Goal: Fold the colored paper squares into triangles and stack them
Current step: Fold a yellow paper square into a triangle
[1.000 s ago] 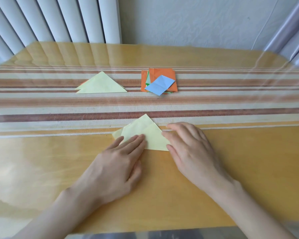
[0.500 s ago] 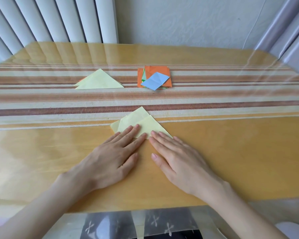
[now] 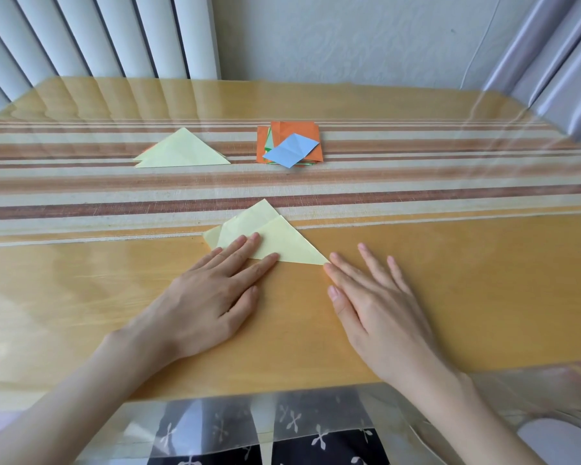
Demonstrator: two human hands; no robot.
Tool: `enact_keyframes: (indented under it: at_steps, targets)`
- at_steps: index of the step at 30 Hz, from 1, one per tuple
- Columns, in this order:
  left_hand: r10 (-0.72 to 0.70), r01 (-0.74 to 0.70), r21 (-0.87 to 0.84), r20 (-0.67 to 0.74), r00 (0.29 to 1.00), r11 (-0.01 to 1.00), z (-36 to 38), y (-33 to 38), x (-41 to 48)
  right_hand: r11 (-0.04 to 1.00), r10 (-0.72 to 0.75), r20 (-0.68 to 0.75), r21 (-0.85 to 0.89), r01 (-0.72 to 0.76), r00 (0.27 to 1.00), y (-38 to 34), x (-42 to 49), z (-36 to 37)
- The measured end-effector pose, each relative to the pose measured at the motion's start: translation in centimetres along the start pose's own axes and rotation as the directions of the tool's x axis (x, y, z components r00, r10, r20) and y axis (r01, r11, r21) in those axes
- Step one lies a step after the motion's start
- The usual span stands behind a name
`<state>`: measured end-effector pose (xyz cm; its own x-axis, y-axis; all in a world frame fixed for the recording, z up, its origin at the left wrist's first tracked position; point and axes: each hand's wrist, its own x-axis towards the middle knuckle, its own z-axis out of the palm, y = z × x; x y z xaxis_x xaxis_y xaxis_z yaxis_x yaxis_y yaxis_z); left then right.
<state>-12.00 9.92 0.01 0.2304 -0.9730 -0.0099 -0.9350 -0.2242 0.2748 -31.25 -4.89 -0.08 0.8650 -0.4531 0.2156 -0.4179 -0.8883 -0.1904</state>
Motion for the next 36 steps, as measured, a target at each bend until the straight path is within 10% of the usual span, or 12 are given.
enact_keyframes:
  at_steps: [5,11,24,28,36]
  targets:
    - [0.001,0.002,0.061,-0.047,0.999,0.998,-0.1,0.4,0.0,0.994,0.068,-0.146,-0.078,-0.08,0.987,-0.3,1.2,-0.7]
    - [0.035,-0.03,0.112,-0.043,0.998,0.993,-0.1,0.4,-0.2,0.97,-0.229,0.146,0.12,0.213,0.962,-2.2,4.5,0.1]
    - [-0.095,0.146,0.184,-0.263,0.96,0.972,-1.7,-3.7,-3.4,0.971,-0.185,0.077,0.166,0.17,0.98,-2.1,5.0,1.4]
    - [-0.155,0.126,-0.098,-0.386,0.909,0.987,-2.7,-6.1,-1.9,0.961,-0.228,0.022,0.165,0.222,0.973,-1.6,5.0,1.9]
    - [0.069,-0.144,-0.451,-0.178,0.982,0.881,-2.7,-8.7,1.3,0.906,-0.304,-0.006,0.307,0.292,0.952,0.6,6.9,1.7]
